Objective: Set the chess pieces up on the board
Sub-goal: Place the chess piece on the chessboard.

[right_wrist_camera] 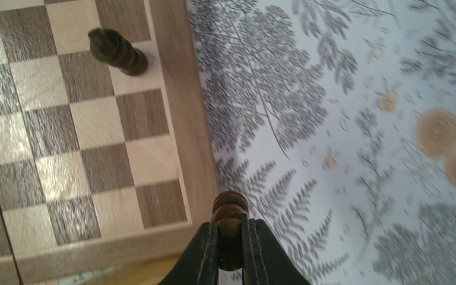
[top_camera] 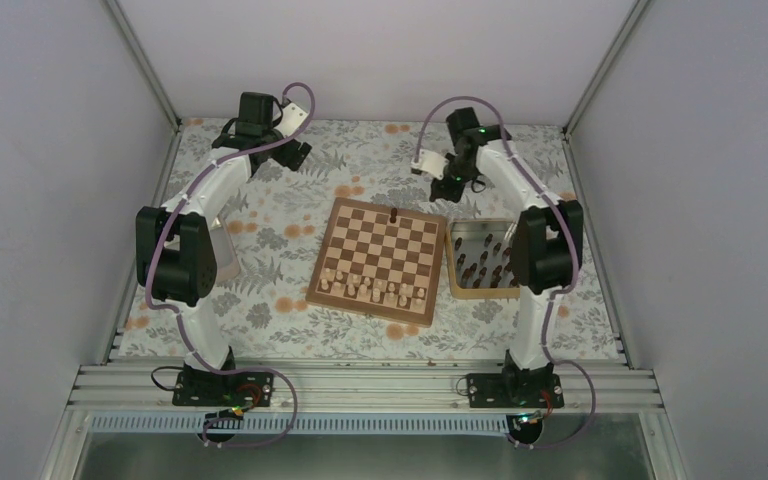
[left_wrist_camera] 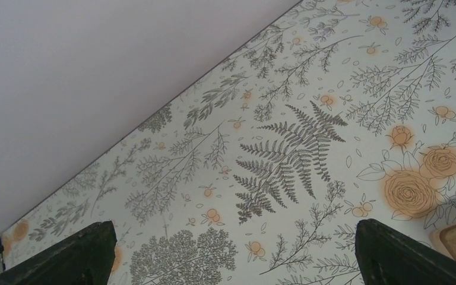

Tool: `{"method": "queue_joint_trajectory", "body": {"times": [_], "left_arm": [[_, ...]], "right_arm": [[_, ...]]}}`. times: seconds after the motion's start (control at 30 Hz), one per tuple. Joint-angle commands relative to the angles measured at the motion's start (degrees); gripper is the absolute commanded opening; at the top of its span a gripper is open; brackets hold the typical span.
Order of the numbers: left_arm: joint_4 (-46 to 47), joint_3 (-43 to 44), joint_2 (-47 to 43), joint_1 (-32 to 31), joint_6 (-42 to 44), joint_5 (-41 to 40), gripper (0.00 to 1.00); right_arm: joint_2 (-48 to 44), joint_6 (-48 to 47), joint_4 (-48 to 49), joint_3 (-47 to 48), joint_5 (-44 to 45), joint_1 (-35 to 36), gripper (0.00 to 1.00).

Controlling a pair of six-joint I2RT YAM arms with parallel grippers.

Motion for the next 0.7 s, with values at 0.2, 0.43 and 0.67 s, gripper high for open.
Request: {"method": "queue_joint_trajectory", "body": {"times": [0.2,0.43,0.67], "left_arm": [[-0.1,0.8,-0.2,-0.3,0.4,0.9,1.0],[-0.5,1.1,0.2,-0.3,0.5,1.6,1.0],[-0.7,1.1,0.1,-0.3,0.6,1.6,1.0]], "right_arm": [[5.8,-1.9,-1.0,3.1,-1.7,4.7,0.06],[5.7,-1.9,-1.2,0.5,-1.9,6.1,0.07],[6.3,-1.9,-2.6,-0.2,-1.3,6.6,0.07]]}}
